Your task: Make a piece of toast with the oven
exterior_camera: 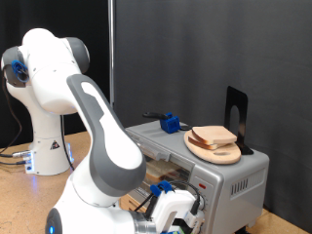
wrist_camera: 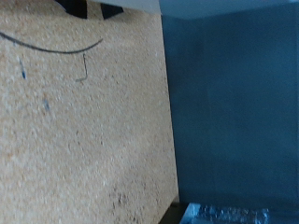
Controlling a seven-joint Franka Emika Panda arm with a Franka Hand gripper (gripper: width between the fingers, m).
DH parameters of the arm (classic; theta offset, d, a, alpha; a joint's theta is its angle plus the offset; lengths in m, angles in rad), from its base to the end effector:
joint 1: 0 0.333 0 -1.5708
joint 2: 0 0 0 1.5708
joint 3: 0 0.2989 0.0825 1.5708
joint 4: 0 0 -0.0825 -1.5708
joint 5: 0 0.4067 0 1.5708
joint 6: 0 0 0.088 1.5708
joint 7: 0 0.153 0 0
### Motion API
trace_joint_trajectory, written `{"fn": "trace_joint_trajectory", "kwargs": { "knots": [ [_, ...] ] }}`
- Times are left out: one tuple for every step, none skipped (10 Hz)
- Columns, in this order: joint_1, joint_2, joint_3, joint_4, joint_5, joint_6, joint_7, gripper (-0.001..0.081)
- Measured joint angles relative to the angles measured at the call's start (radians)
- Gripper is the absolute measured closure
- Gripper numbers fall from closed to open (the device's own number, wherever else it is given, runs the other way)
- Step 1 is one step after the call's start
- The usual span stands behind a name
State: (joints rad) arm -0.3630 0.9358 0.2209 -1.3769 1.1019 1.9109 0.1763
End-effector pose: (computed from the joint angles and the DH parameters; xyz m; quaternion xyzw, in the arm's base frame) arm 0.7248 -0.0260 0.1310 -0.7256 0.4063 0.1738 0.5275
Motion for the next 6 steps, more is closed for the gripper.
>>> {"fn": "trace_joint_trajectory", "kwargs": {
  "knots": [
    [0.0,-0.002,0.002,-0.023,0.004,0.003,-0.031,-0.0002],
    [-0.001,-0.006,0.004,-0.043,0.018,0.005,-0.067,-0.0002],
    [-0.002,-0.014,0.009,-0.065,0.041,0.011,-0.106,-0.0002],
    [-0.003,-0.022,0.016,-0.085,0.065,0.022,-0.139,-0.0002],
    [-0.003,-0.027,0.024,-0.097,0.081,0.029,-0.155,-0.0002],
    [-0.002,-0.032,0.028,-0.107,0.084,0.031,-0.159,-0.0002]
  ]
}}
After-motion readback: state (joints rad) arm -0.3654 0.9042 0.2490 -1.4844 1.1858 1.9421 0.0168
